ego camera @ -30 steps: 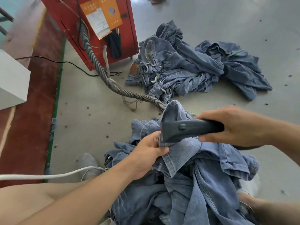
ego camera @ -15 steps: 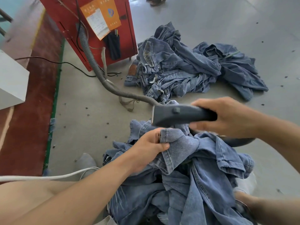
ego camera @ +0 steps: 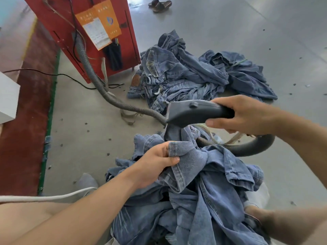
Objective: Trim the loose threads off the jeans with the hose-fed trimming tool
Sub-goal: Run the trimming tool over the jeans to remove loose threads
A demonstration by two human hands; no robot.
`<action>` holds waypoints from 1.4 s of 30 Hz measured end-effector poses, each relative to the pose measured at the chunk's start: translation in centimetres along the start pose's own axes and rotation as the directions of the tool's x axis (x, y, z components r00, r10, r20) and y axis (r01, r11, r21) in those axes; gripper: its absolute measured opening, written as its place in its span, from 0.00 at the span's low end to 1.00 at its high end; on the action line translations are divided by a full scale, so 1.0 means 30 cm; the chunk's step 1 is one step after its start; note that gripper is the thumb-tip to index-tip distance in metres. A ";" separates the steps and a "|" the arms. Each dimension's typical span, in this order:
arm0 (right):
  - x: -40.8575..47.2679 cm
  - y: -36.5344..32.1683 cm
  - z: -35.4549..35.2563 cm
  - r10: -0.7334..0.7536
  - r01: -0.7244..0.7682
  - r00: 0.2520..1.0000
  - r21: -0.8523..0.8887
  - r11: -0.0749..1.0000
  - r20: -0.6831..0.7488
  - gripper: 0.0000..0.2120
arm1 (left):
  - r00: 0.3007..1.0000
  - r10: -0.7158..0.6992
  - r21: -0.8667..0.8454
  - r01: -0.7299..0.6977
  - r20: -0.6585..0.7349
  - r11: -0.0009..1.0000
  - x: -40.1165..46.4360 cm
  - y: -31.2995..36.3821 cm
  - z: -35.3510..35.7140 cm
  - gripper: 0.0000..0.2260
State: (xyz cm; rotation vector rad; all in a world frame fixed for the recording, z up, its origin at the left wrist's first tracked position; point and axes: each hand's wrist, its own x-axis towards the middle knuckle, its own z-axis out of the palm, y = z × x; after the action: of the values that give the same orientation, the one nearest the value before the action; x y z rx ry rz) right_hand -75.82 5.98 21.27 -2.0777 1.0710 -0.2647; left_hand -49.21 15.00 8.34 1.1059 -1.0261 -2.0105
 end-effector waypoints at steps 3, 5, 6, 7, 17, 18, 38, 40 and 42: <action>-0.018 0.039 -0.006 0.072 -0.064 0.987 -0.056 0.996 0.141 0.11 | 0.999 0.007 -0.033 -0.005 0.035 0.999 0.004 0.000 -0.001 0.17; -0.013 0.029 0.055 0.052 -0.025 0.974 -0.120 0.992 0.220 0.10 | 1.000 -0.011 -0.039 0.011 -0.011 0.999 0.008 0.006 0.007 0.16; -0.004 0.022 0.086 0.027 0.009 0.974 -0.159 0.987 0.224 0.10 | 0.998 -0.033 -0.057 0.030 -0.058 0.998 0.014 0.010 0.009 0.16; 0.007 0.014 0.108 0.008 0.030 0.980 -0.189 0.982 0.199 0.10 | 0.993 -0.064 -0.095 0.055 -0.096 0.994 0.020 0.013 0.011 0.16; -0.097 0.028 0.012 0.117 -0.125 0.991 -0.164 0.978 -0.059 0.11 | 0.941 -0.253 -0.324 0.173 -0.223 0.930 0.000 0.101 0.072 0.13; -0.114 0.031 0.019 0.125 -0.132 0.991 -0.183 0.974 -0.051 0.12 | 0.933 -0.286 -0.359 0.196 -0.219 0.913 -0.006 0.108 0.076 0.16; -0.306 -0.081 0.126 0.021 -0.048 0.990 -0.195 0.980 -0.136 0.09 | 0.921 -0.135 -0.566 -0.104 -0.365 0.818 -0.136 0.123 0.172 0.07; -0.283 -0.091 0.169 0.015 -0.042 0.995 -0.279 0.959 -0.097 0.09 | 0.921 -0.100 -0.547 -0.134 -0.377 0.826 -0.123 0.113 0.178 0.04; -0.249 -0.100 0.204 0.038 -0.080 0.991 -0.337 0.938 -0.129 0.11 | 0.928 -0.077 -0.569 -0.157 -0.365 0.807 -0.111 0.106 0.183 0.04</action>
State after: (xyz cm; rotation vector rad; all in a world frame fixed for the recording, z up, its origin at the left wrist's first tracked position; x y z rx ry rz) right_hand -75.68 16.06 20.38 -2.3549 1.3280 -0.1857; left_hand -52.03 17.85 14.28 1.0353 -0.1846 -1.7923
